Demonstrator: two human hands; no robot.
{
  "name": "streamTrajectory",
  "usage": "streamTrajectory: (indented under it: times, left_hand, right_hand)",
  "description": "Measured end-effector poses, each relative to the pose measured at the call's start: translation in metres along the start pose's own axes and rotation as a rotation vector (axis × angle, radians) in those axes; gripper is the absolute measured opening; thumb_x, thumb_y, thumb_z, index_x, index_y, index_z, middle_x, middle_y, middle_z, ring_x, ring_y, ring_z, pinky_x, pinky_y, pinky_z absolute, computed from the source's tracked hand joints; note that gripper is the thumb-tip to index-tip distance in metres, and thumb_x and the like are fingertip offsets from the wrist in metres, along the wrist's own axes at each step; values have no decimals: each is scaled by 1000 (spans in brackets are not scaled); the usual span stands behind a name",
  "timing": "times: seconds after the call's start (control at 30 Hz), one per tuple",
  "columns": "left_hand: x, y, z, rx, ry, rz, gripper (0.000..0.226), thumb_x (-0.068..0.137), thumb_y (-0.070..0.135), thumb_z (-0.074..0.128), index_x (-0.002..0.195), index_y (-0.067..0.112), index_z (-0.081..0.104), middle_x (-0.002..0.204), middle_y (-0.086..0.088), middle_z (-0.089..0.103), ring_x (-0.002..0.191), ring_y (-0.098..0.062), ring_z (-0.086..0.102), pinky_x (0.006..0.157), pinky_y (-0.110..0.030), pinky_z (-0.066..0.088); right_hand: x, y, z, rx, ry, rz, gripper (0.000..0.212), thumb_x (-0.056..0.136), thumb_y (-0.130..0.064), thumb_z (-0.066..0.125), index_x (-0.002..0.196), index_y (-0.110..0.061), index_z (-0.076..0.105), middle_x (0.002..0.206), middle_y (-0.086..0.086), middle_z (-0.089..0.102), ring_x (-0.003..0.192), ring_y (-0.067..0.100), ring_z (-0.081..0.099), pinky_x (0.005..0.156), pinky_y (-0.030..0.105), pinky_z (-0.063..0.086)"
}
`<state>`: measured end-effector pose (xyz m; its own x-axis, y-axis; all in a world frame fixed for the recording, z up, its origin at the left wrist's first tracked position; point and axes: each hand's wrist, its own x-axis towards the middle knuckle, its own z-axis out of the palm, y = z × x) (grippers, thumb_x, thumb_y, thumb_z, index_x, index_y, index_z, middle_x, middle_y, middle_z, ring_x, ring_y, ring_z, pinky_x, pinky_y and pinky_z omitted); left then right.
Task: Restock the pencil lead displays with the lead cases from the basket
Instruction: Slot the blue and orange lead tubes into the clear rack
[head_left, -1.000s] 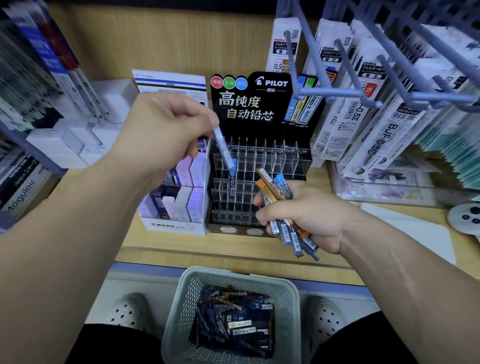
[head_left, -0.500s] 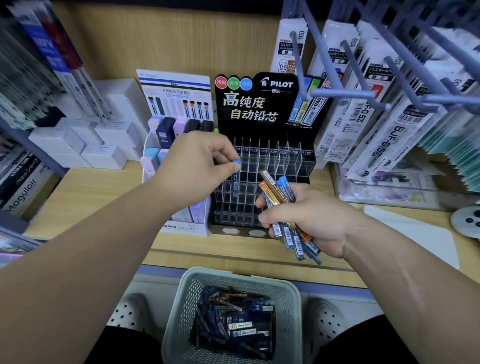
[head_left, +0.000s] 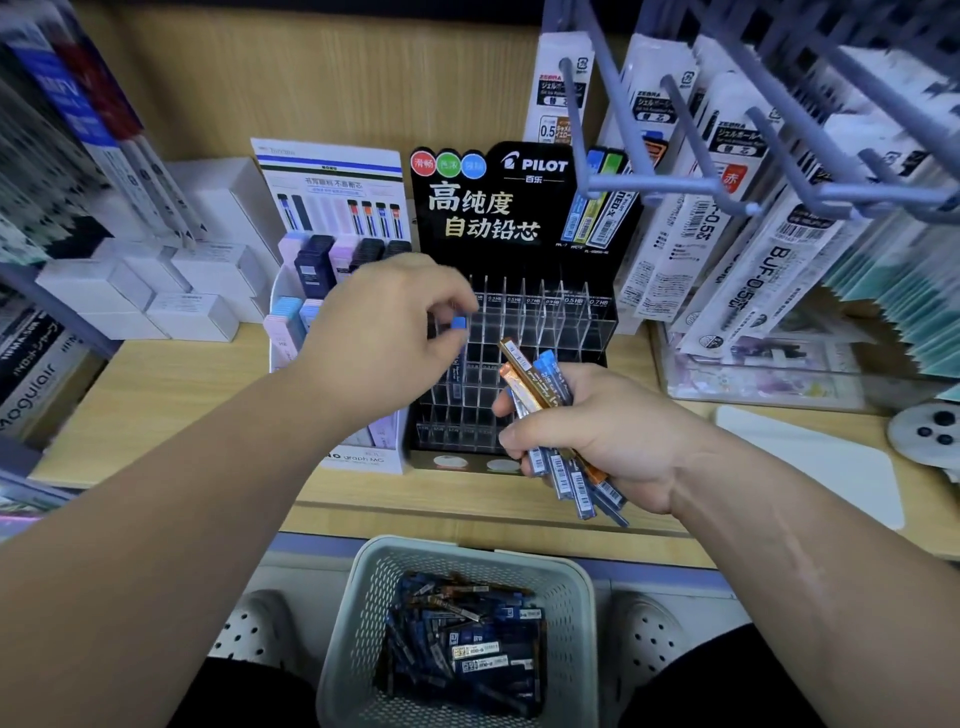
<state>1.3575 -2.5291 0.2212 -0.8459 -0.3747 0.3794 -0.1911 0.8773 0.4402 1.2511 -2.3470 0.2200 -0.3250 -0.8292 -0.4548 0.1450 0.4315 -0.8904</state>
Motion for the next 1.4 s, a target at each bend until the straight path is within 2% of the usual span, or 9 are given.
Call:
streamTrajectory:
  times: [0.1, 0.17, 0.43, 0.63, 0.83, 1.03, 1.2, 1.33, 1.4]
  left_hand:
    - [3, 28, -9, -381, -3, -196, 5, 89, 21, 71, 90, 24, 76, 77, 9, 68, 60, 1, 55, 62, -18, 43]
    - [2, 44, -9, -535, -118, -286, 9, 89, 25, 72, 82, 27, 77, 78, 6, 73, 67, -12, 63, 66, -29, 52]
    - [-2, 56, 0, -546, -301, -430, 11, 86, 13, 74, 75, 11, 77, 75, -12, 73, 71, -35, 66, 60, -40, 52]
    - [4, 49, -4, -620, -215, -548, 13, 88, 17, 72, 76, 17, 76, 59, 5, 65, 51, -5, 51, 58, -23, 42]
    - [15, 29, -37, -713, -22, -538, 16, 91, 10, 67, 78, 15, 73, 67, -1, 71, 46, -14, 34, 44, -19, 27]
    - [12, 4, -51, -627, 82, -500, 21, 89, 13, 71, 70, 20, 73, 65, 2, 69, 49, -15, 35, 48, -22, 30]
    - [5, -2, -45, -431, -20, -384, 12, 88, 15, 74, 77, 20, 76, 58, 9, 67, 49, -2, 51, 57, -15, 41]
    - [-2, 7, -28, -196, -72, -216, 6, 90, 13, 71, 87, 13, 76, 50, 24, 56, 51, 18, 49, 52, 0, 32]
    - [-4, 7, -18, -95, -50, -105, 7, 89, 15, 71, 91, 14, 78, 68, 22, 59, 64, 20, 50, 61, 1, 32]
  right_hand:
    - [1, 1, 2, -27, 5, -52, 22, 81, 7, 71, 98, -5, 65, 74, 8, 64, 65, 19, 61, 64, 27, 49]
    - [2, 1, 4, -43, 6, -69, 22, 81, 8, 71, 98, -3, 64, 66, 4, 64, 63, 19, 60, 60, 23, 48]
    - [4, 5, 11, -99, 19, -71, 20, 79, 9, 72, 92, -5, 66, 72, 5, 63, 63, 22, 60, 63, 32, 49]
    - [5, 4, 9, -118, 11, -65, 20, 78, 10, 72, 88, -5, 64, 86, 14, 63, 66, 23, 60, 63, 35, 51]
    - [4, 4, 6, -138, 12, -20, 22, 80, 4, 75, 96, -6, 65, 76, 0, 64, 66, 17, 63, 65, 31, 50]
    - [-3, -5, 5, 173, -66, 95, 21, 86, 8, 67, 98, -9, 63, 68, 6, 63, 55, 14, 59, 46, 22, 47]
    - [-3, -4, 7, 164, -66, 102, 22, 86, 7, 68, 100, -9, 63, 66, 5, 63, 56, 14, 59, 46, 23, 46]
    - [-3, -3, 7, 137, -63, 99, 23, 85, 6, 69, 101, -9, 63, 65, 3, 63, 56, 14, 59, 47, 24, 46]
    - [-3, -3, 7, 110, -48, 92, 23, 85, 6, 69, 101, -8, 63, 65, 3, 63, 57, 14, 60, 47, 23, 47]
